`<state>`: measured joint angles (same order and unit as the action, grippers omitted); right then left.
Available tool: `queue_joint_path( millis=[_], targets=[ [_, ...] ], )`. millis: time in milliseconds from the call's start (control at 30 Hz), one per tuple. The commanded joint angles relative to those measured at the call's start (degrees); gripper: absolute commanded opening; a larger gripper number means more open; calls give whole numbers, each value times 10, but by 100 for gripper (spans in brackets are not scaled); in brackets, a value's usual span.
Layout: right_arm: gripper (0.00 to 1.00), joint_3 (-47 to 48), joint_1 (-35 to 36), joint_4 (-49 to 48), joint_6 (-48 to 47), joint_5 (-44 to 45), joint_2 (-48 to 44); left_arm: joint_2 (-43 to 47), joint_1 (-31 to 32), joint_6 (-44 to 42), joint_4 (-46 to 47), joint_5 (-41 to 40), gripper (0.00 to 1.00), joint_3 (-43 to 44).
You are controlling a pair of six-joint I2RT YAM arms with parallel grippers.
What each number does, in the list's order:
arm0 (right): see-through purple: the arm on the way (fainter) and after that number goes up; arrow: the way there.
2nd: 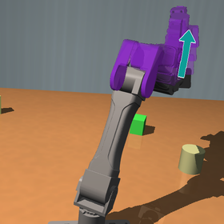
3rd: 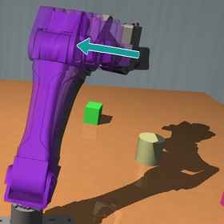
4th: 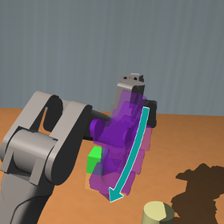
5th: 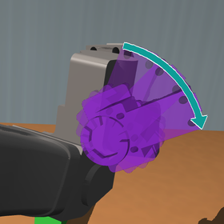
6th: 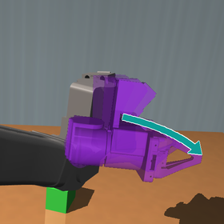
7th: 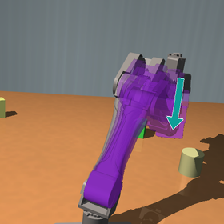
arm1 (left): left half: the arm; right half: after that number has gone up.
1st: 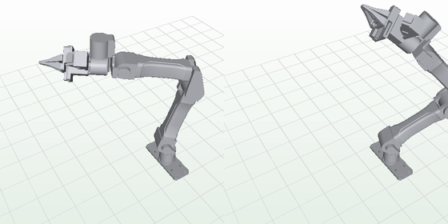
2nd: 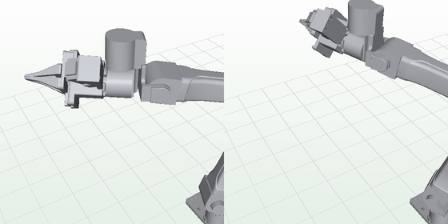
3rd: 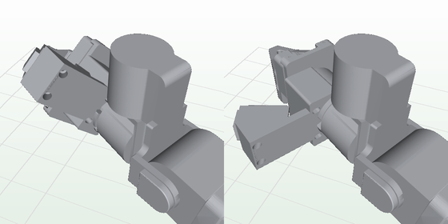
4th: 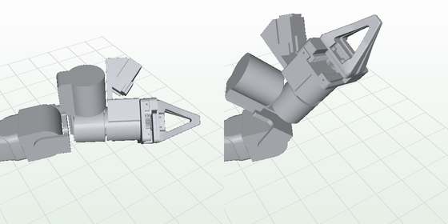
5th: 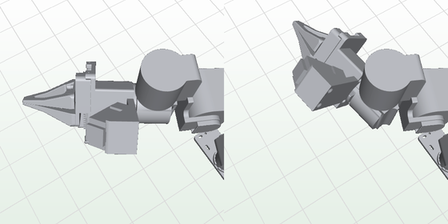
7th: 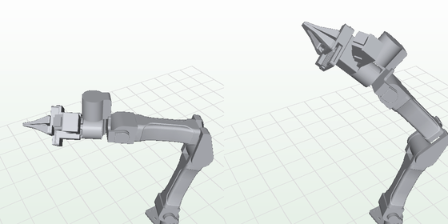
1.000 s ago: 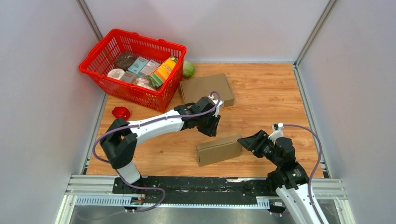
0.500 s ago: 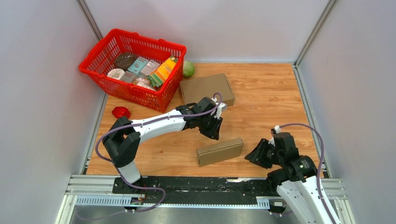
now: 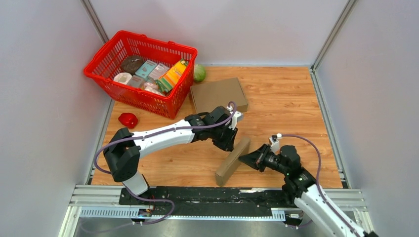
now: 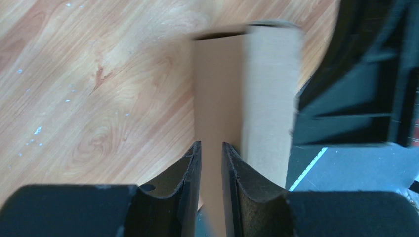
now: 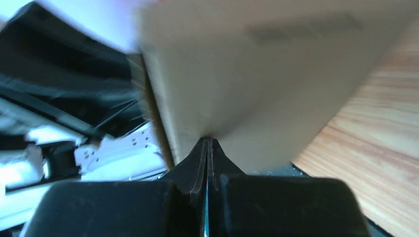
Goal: Fold the paper box
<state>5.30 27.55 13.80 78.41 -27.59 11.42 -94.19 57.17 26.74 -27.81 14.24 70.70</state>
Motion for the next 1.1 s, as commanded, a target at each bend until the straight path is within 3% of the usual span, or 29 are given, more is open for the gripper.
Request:
queue_joint_path(
  millis=[0, 67, 200, 367, 400, 433, 467, 533, 600, 700, 733, 867, 1033, 1067],
  targets=[
    [1, 10, 17, -270, 10, 38, 213, 24, 13, 18, 3, 2, 30, 31],
    [2, 101, 17, -265, -47, 0, 350, 16, 18, 27, 12, 7, 30, 35],
    [3, 165, -2, -267, -120, 3, 439, 2, 27, 46, 55, 21, 30, 24],
    [10, 254, -75, -99, -251, -31, 492, -39, 27, 52, 79, 32, 30, 64],
    [11, 314, -97, -36, -294, -20, 511, -50, 27, 51, 66, 34, 30, 93],
    [12, 343, -110, 107, -336, 45, 521, -70, 27, 46, 62, 37, 30, 107],
    [16, 366, -129, 159, -406, 89, 526, -79, 27, 44, 61, 43, 31, 116],
    [23, 417, -137, 259, -460, 207, 542, -92, 26, 37, 52, 42, 32, 132],
    [29, 447, -145, 319, -510, 295, 557, -86, 24, 24, 27, 12, 40, 139],
    [41, 449, -161, 346, -522, 322, 538, -46, 8, 9, 21, -16, 49, 117],
    [43, 446, -165, 342, -519, 322, 518, -23, -7, 7, 20, -22, 51, 109],
    [69, 458, -184, 319, -519, 253, 487, 20, -39, 6, 28, -2, 55, 63],
    [71, 412, -235, 307, -449, 99, 483, 3, -43, -12, 58, 48, 56, 33],
    [78, 403, -270, 312, -446, 90, 491, -8, -43, -13, 60, 54, 56, 38]
  ],
)
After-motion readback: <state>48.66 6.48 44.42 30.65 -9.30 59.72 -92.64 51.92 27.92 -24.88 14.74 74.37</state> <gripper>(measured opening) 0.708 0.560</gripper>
